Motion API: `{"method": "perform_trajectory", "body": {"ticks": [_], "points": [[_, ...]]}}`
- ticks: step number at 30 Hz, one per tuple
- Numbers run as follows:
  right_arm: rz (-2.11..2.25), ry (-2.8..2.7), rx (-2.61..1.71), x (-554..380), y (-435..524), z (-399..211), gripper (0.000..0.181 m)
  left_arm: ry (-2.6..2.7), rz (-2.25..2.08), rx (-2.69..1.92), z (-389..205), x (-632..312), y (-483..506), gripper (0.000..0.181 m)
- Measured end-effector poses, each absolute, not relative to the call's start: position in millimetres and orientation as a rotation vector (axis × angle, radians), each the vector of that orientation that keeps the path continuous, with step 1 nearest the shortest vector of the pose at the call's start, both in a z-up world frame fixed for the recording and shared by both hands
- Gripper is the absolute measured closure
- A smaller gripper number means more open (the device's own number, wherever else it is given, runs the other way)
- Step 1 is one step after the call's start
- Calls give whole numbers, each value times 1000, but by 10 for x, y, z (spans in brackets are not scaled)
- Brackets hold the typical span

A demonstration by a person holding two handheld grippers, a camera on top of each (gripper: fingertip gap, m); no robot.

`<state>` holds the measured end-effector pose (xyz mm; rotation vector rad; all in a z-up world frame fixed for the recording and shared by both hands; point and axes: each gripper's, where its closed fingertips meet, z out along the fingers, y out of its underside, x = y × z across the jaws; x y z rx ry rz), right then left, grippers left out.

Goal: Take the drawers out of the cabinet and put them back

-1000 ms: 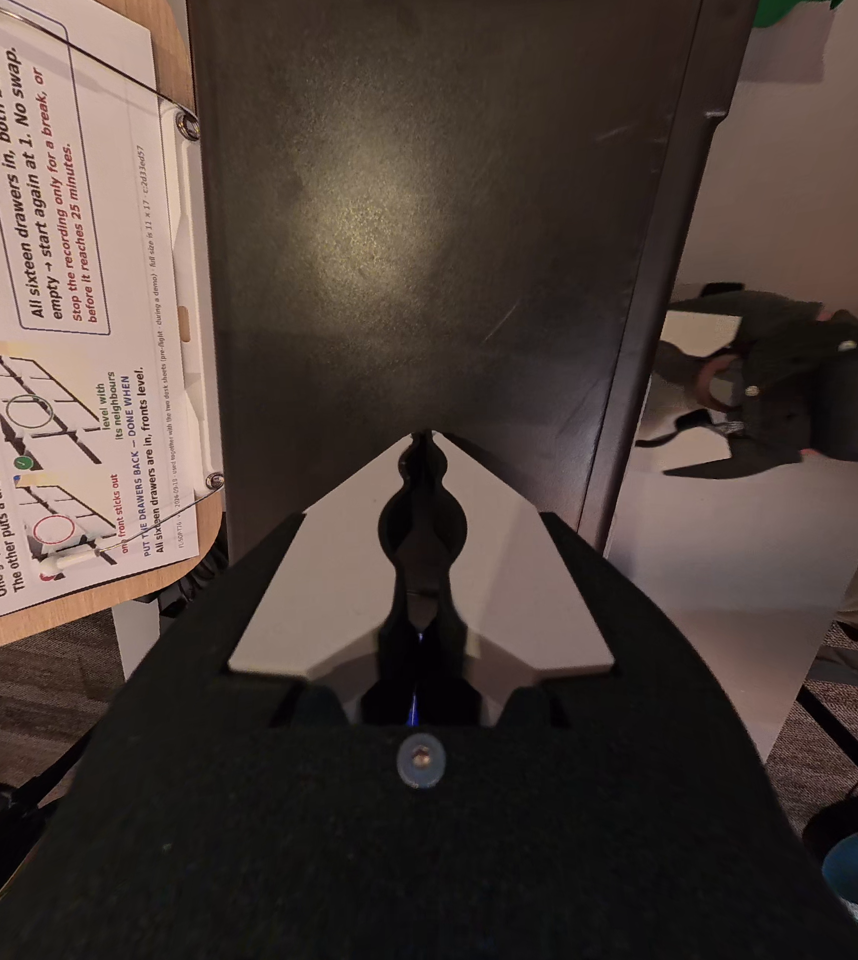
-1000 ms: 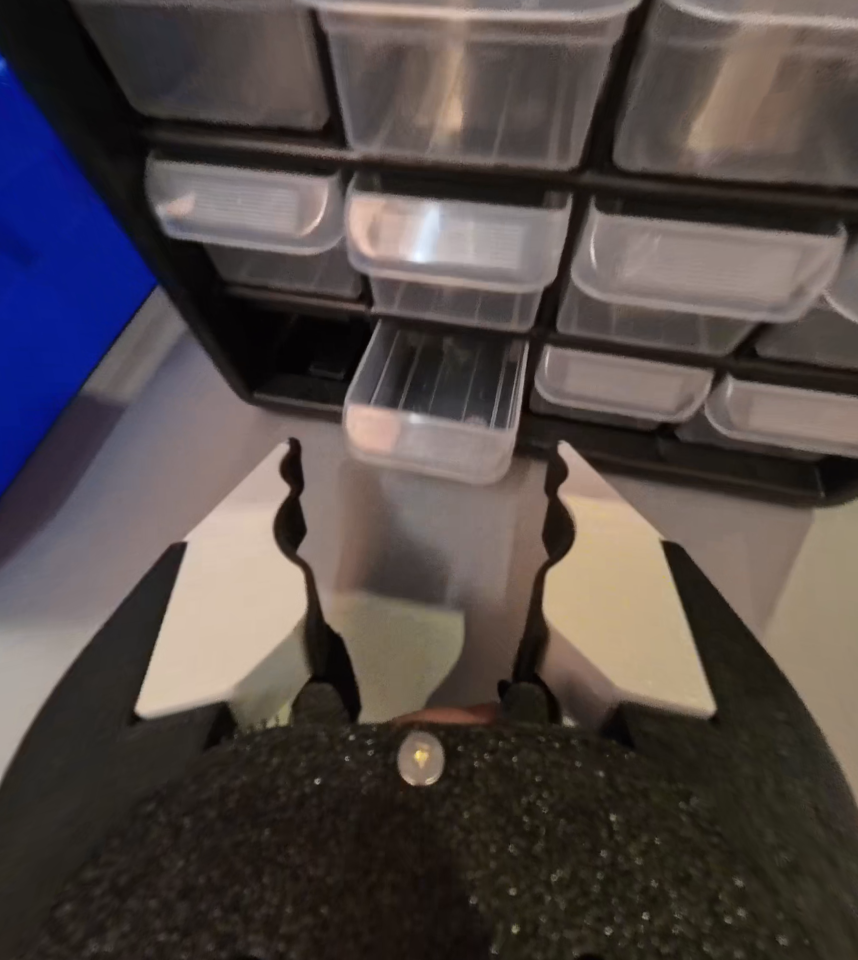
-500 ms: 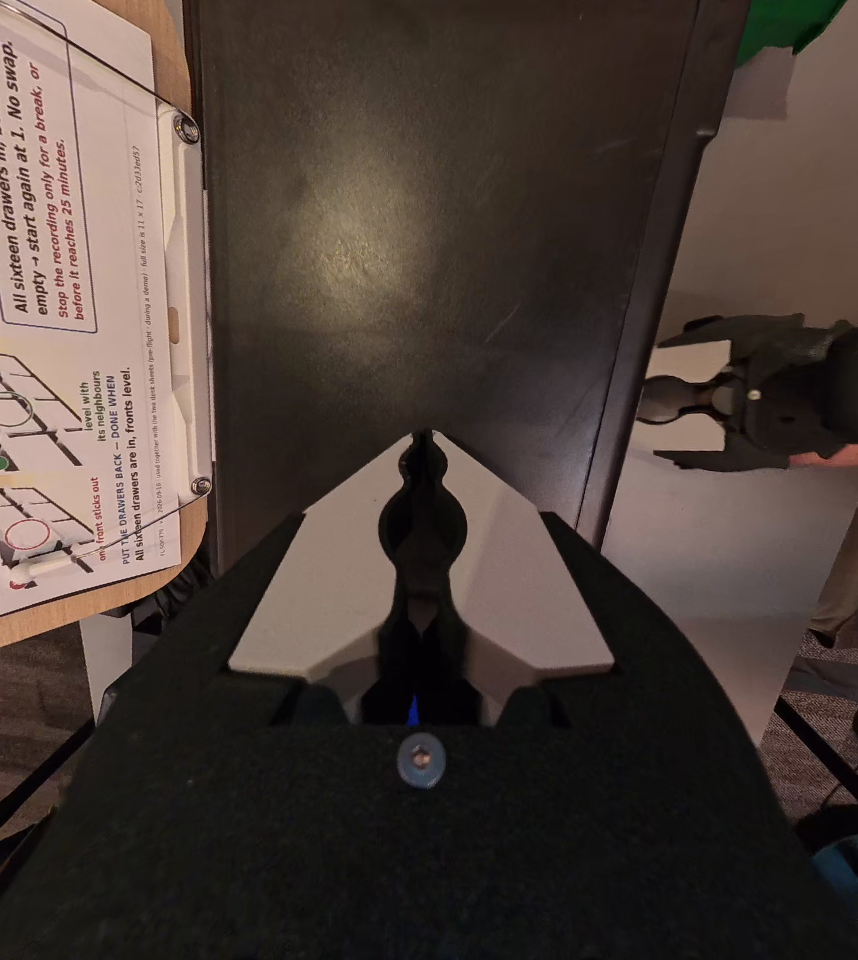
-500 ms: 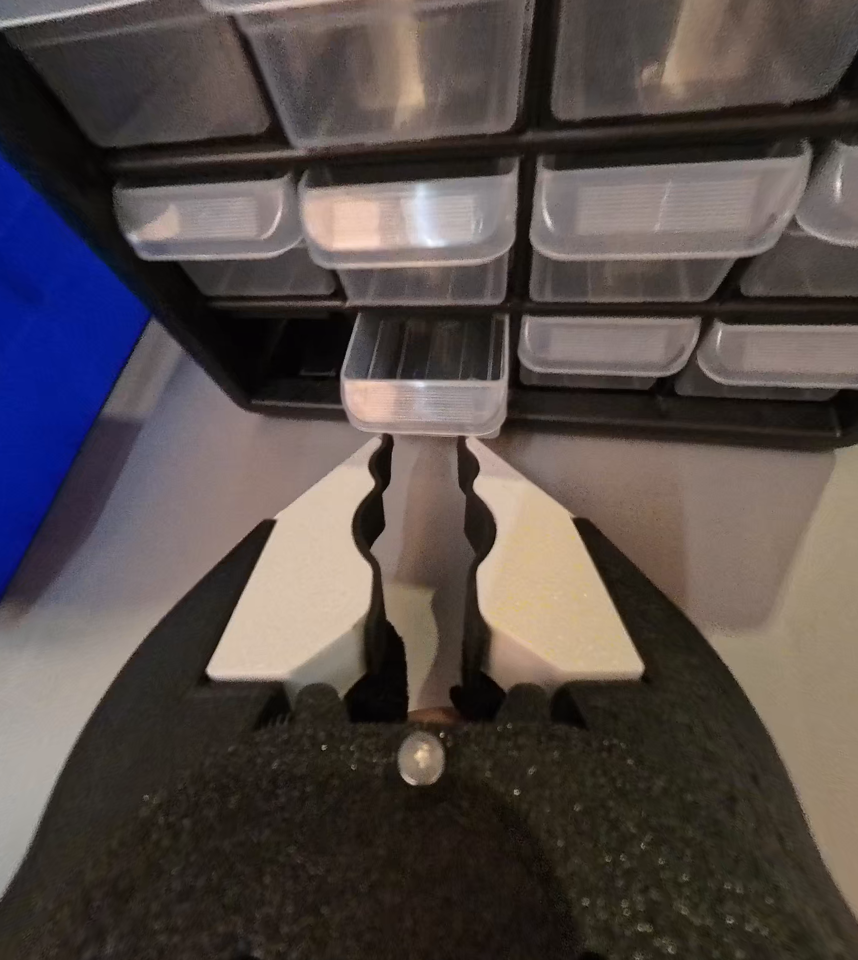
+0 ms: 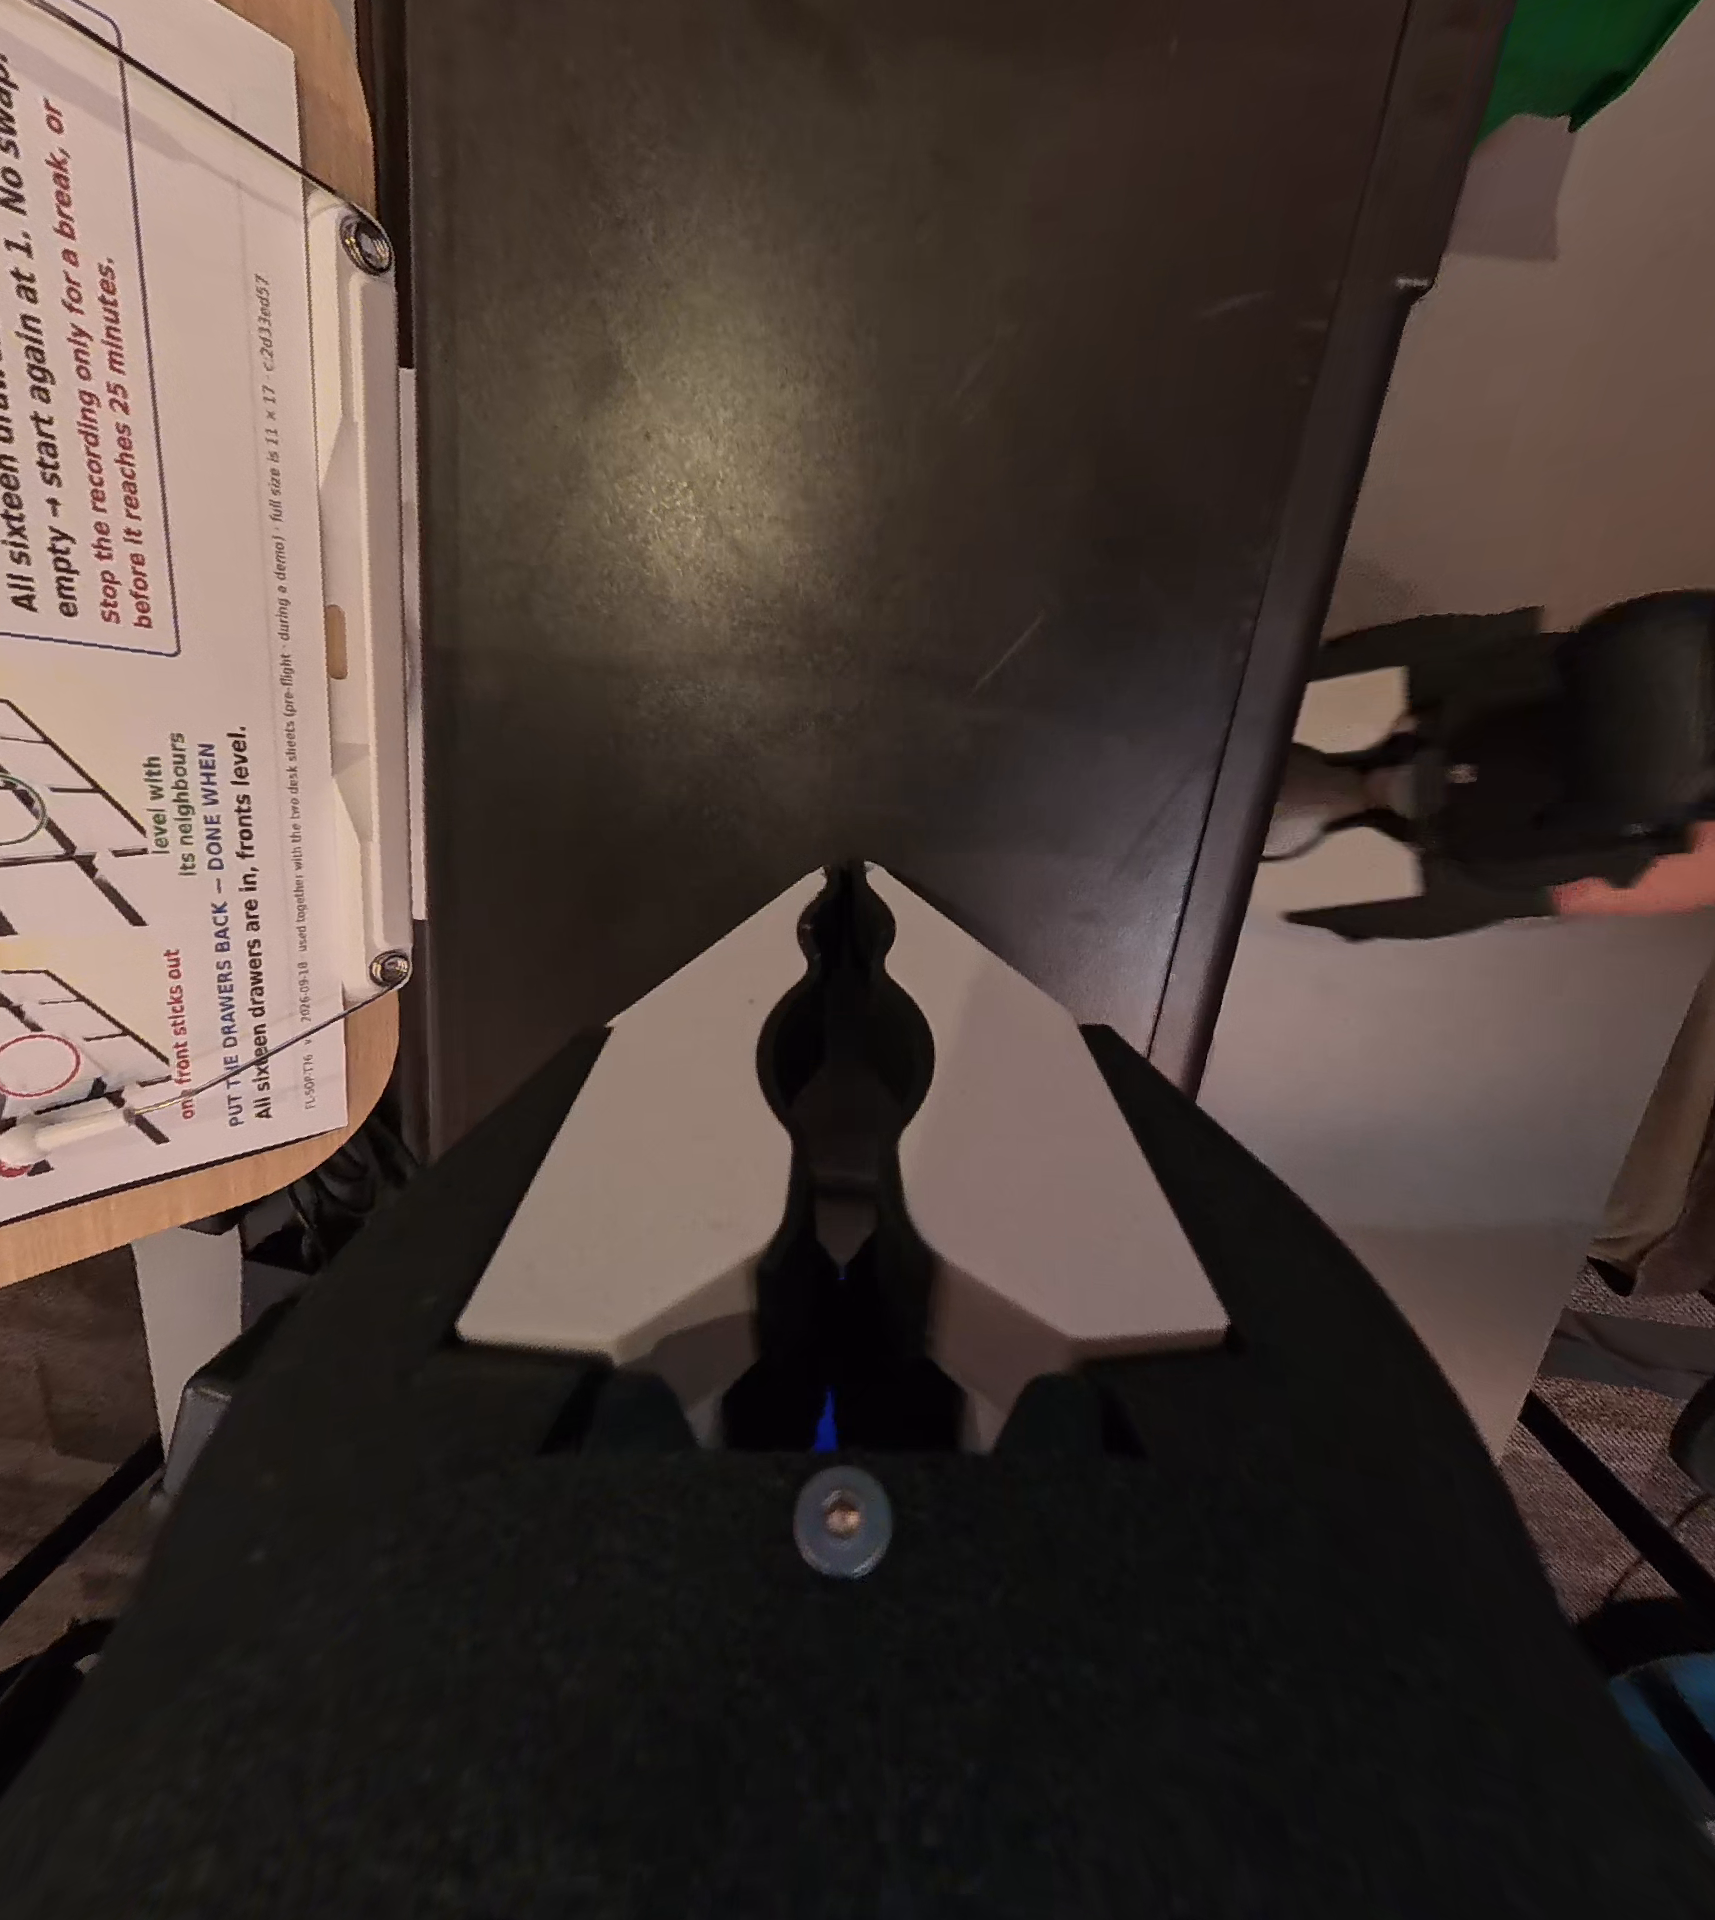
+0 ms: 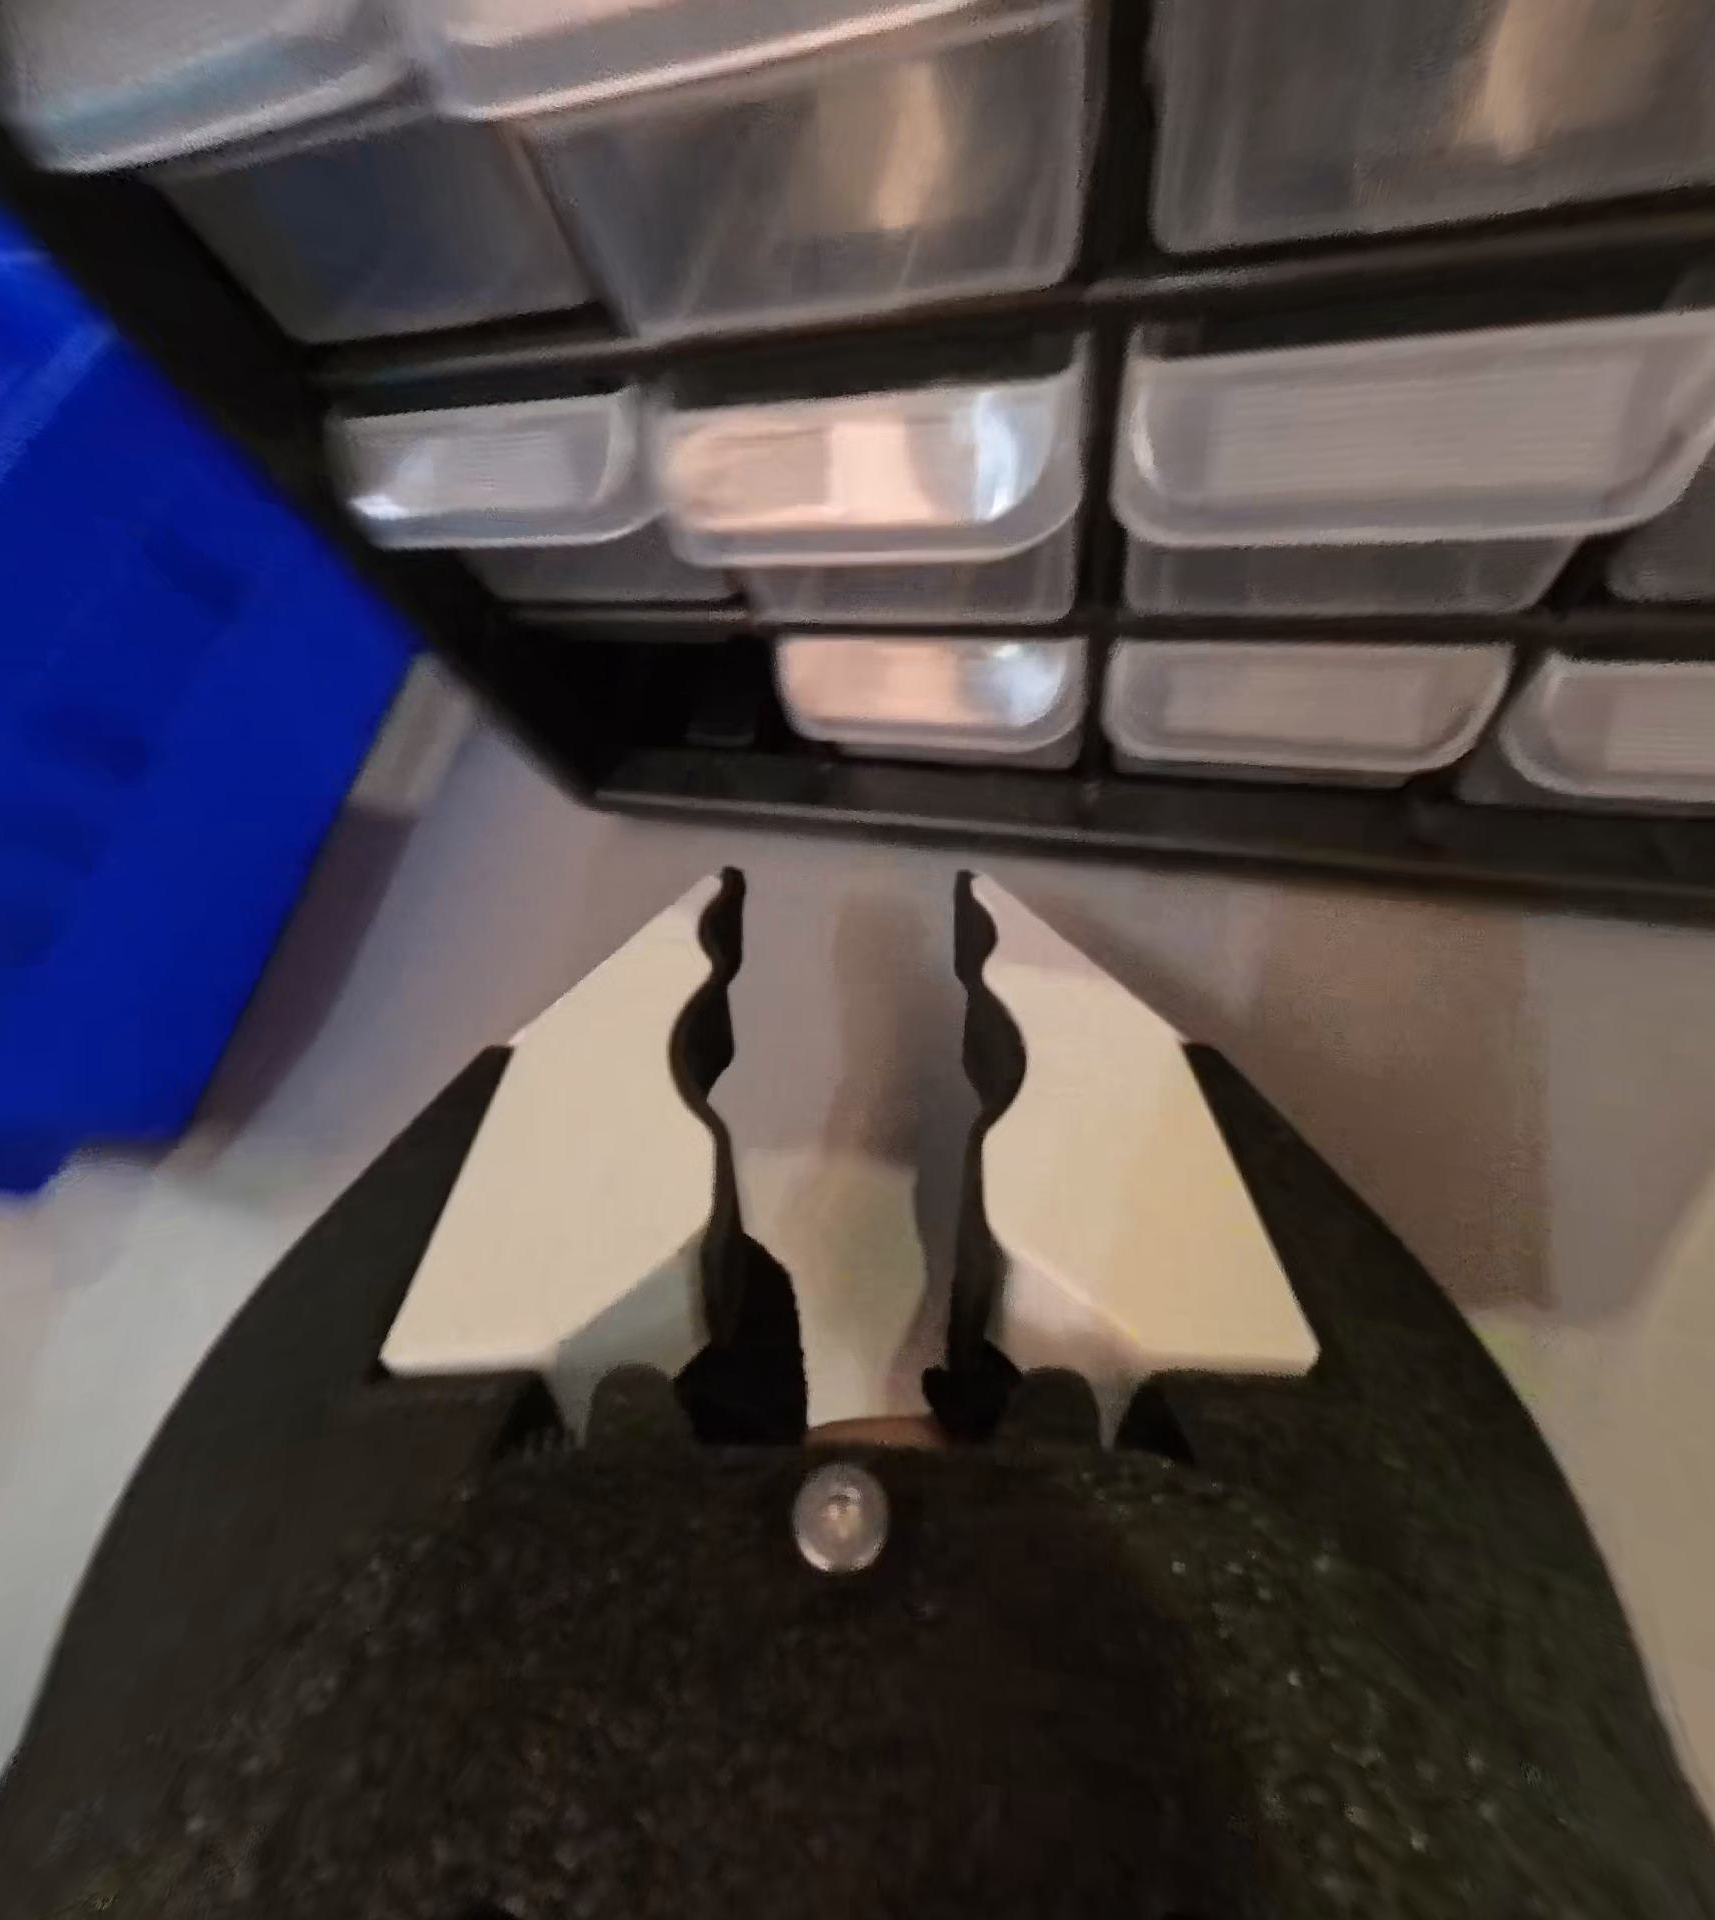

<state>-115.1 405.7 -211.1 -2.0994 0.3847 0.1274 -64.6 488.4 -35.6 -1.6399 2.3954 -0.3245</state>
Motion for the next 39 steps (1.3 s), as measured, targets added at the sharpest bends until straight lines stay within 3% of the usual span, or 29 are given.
{"method": "perform_trajectory", "body": {"ticks": [1,5,8,11,16,19,25,28,33,39], "points": [[194,338,-2066,-1289,3956,-2026,138,2393,-321,-1624,-354,-647,4884,181],[434,-34,-1908,-1985,3335,-1685,123,2329,-294,-1592,-328,-701,4984,181],[426,-171,-1890,-2129,2873,-1664,112,2125,-579,-1618,-2,-849,5060,167],[428,-286,-1926,-2149,2497,-1779,109,1785,-589,-1711,159,-1309,5721,166],[230,-332,-1964,-1753,2176,-1878,109,1958,117,-2110,-1221,-2769,6445,160],[274,-253,-1918,-1668,2170,-1790,109,2185,250,-2187,-1832,-3242,6273,156],[265,-272,-1920,-1717,2212,-1810,109,2273,281,-2124,-2202,-3243,6289,152],[261,-285,-1908,-1765,2208,-1788,109,2326,384,-2077,-2330,-3324,6344,170],[278,-196,-1869,-1683,2213,-1730,108,2390,300,-1965,-2159,-3322,6166,177],[194,-174,-1851,-1650,2208,-1691,106,2491,447,-1458,-1286,-3398,5617,178]]}}
